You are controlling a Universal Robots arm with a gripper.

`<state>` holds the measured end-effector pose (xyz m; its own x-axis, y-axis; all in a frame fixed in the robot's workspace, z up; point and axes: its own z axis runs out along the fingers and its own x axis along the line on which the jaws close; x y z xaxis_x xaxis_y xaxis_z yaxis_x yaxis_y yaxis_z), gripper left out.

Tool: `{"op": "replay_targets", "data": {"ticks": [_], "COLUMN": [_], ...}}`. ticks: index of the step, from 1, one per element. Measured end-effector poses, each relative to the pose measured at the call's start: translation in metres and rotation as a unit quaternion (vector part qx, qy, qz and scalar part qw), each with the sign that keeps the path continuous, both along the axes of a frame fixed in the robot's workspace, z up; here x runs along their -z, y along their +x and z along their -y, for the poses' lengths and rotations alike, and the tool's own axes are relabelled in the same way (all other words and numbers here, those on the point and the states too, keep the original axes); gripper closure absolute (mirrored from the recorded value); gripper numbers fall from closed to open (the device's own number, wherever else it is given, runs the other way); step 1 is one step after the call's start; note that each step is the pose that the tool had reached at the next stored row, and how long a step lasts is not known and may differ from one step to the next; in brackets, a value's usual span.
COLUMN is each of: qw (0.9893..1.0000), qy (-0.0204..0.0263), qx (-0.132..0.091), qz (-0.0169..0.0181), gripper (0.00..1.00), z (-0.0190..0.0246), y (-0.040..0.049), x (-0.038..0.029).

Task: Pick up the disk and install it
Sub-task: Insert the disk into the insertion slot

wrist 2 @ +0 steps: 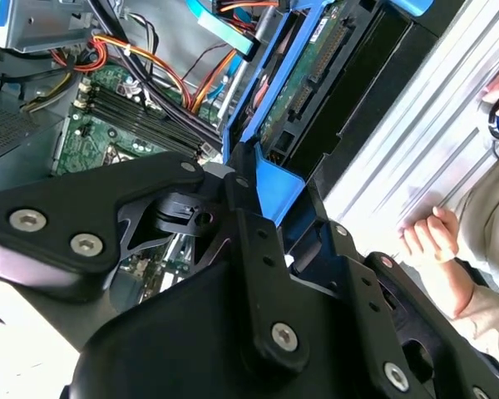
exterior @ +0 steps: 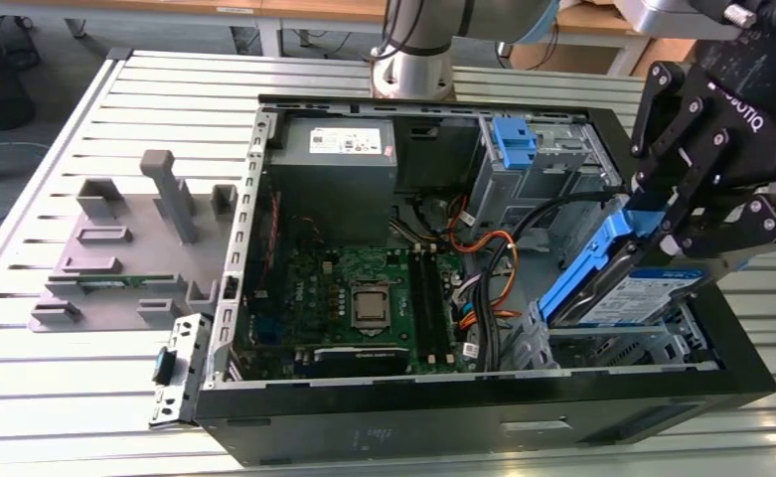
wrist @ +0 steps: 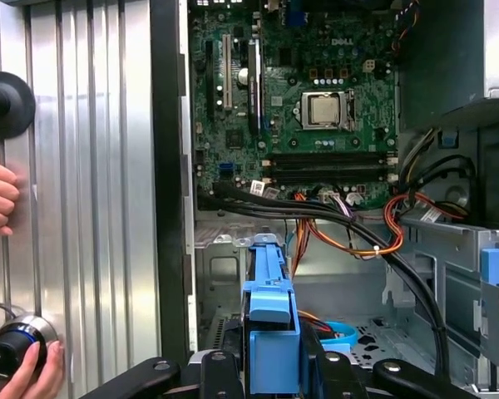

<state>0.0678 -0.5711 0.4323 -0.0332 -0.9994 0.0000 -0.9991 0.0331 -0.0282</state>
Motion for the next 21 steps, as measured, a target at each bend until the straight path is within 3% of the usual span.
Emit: {"op": "replay_targets", "data": {"ticks": [21], "qw": [1.0000], "qy": [0.0000], "qx": [0.000], "qz": [0.0000], "gripper": [0.64], "z": [0.0000], "y": [0.0000], "x": [0.0382]}}
